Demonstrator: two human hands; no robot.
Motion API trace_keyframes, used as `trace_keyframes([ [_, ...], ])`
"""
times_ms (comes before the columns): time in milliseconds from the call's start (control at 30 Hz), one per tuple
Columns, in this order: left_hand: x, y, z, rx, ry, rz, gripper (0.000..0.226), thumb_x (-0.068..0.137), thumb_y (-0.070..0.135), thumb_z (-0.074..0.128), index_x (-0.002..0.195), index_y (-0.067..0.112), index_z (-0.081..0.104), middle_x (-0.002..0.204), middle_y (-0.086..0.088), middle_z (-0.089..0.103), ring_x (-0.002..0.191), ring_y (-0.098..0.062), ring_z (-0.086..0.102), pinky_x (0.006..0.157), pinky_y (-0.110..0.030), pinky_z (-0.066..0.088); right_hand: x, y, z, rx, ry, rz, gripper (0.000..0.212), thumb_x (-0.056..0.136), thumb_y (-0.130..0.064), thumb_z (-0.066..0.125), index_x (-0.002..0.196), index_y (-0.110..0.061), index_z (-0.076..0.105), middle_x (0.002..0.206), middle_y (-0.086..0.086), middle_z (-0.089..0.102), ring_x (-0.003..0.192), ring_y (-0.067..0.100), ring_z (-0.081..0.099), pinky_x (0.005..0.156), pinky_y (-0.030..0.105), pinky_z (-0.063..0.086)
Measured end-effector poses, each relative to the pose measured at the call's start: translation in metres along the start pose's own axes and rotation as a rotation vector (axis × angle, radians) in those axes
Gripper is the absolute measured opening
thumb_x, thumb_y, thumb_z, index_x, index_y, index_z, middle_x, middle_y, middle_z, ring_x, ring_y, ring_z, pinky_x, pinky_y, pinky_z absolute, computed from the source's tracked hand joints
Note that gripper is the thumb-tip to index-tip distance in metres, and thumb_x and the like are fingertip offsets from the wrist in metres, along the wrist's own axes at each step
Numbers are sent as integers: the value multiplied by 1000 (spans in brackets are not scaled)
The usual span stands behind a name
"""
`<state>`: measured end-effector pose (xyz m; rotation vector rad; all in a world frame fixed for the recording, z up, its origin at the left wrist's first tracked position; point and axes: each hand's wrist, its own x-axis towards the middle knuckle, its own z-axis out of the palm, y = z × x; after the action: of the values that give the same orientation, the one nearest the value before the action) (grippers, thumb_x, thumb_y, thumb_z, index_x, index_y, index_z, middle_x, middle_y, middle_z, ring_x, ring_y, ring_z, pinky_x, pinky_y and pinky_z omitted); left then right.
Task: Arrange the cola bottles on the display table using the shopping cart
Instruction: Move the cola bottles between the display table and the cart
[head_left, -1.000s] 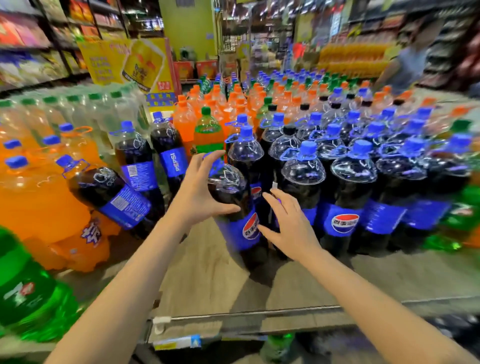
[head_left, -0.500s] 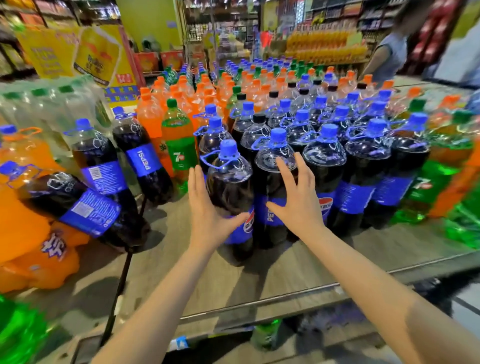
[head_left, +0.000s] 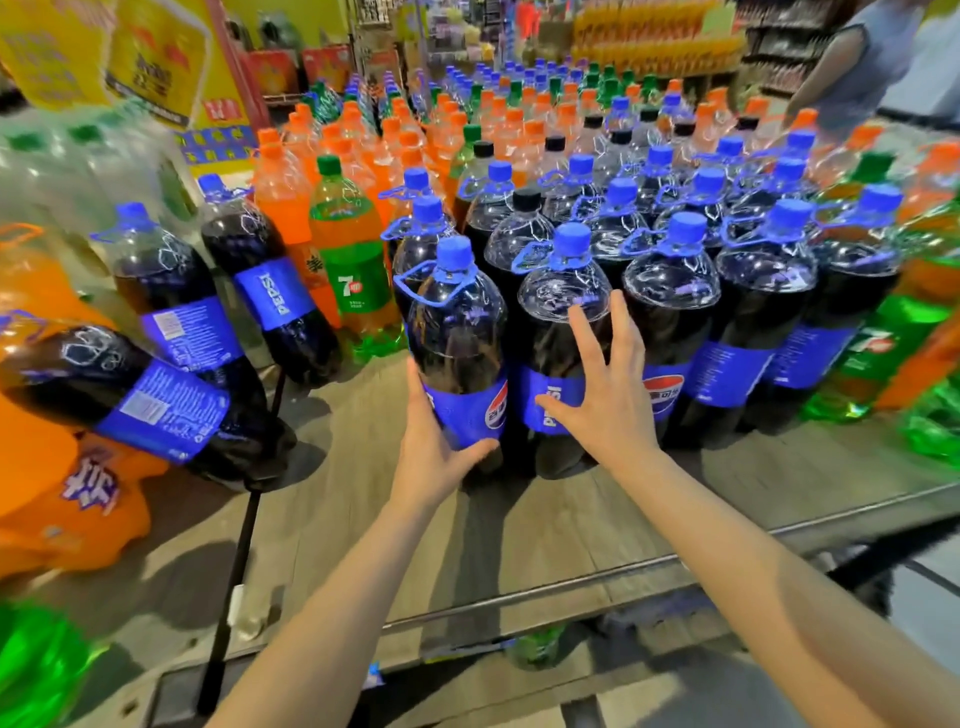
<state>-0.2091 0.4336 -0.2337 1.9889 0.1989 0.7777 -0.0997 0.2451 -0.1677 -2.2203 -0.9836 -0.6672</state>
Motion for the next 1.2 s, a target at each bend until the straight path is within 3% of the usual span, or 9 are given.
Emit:
trace_keyframes([
  [133, -3, 2, -2, 13, -5, 3, 132, 67, 16, 92, 155, 25, -6, 164, 3, 14, 149, -12, 21, 117, -23, 23, 0, 1, -1, -43, -16, -16, 111, 65, -29, 87, 150, -27, 15, 157, 11, -1, 142, 36, 12, 79, 46, 53],
  [267, -11, 4, 5, 4, 52, -25, 123, 77, 25, 83, 151, 44, -13, 164, 9, 5, 150, -17, 16, 118, -53, 26, -6, -2, 1, -123, -26, -12, 106, 70, -28, 83, 149, -22, 13, 156, 20, 1, 140, 42, 18, 82, 46, 53],
  [367, -27, 5, 20, 125, 112, -37, 116, 83, 15, 73, 150, 45, -17, 165, -4, 4, 151, -25, 13, 118, -57, 23, -33, 7, 7, -124, -96, 20, 94, 77, -28, 78, 149, -19, 19, 155, 26, 13, 131, 45, 37, 88, 48, 50],
  [533, -77, 0, 24, 389, -70, -70, 104, 89, 38, 68, 156, 12, -8, 164, -15, -8, 152, -25, -2, 119, -22, 6, -109, 43, 6, -64, -436, -6, 74, 86, -56, 42, 151, -32, 15, 156, 12, 24, 134, 37, 38, 104, 52, 40],
  [633, -98, 2, 20, 480, -222, -95, 95, 88, 56, 57, 157, 11, 10, 164, -11, -11, 151, -22, 4, 117, -28, 15, -139, 55, -10, 26, -564, 3, 75, 84, -64, 33, 150, -36, 11, 158, 5, 19, 142, 28, 27, 113, 43, 30],
  [767, -119, 29, 32, 695, -305, -37, 84, 84, 68, 39, 145, 11, 45, 159, -8, 28, 142, -27, 34, 111, -38, 33, -165, 73, -44, 70, -582, -22, 74, 84, -62, 37, 149, -31, 22, 154, 5, 31, 140, 25, 30, 113, 38, 27],
  [867, -140, 52, 61, 781, -281, 119, 66, 84, 60, 48, 129, 13, 57, 136, -12, 54, 118, -31, 54, 88, -43, 52, -187, 102, -74, 76, -603, -35, 71, 86, -62, 36, 149, -32, 23, 153, 0, 32, 141, 20, 28, 112, 31, 21],
  [967, -163, 80, 108, 866, -292, 212, 61, 85, 57, 50, 127, 13, 57, 126, -13, 59, 109, -32, 58, 80, -39, 53, -215, 141, -109, 81, -649, -32, 69, 87, -63, 34, 149, -36, 21, 153, -4, 32, 142, 17, 25, 115, 35, 22],
  [1200, -197, 135, 235, 930, -442, 162, 68, 81, 63, 49, 128, 15, 59, 120, -4, 60, 105, -27, 60, 85, -37, 44, -271, 248, -192, -25, -691, -3, 64, 84, -61, 43, 134, -23, 54, 132, 7, 58, 121, 29, 55, 99, 49, 42],
])
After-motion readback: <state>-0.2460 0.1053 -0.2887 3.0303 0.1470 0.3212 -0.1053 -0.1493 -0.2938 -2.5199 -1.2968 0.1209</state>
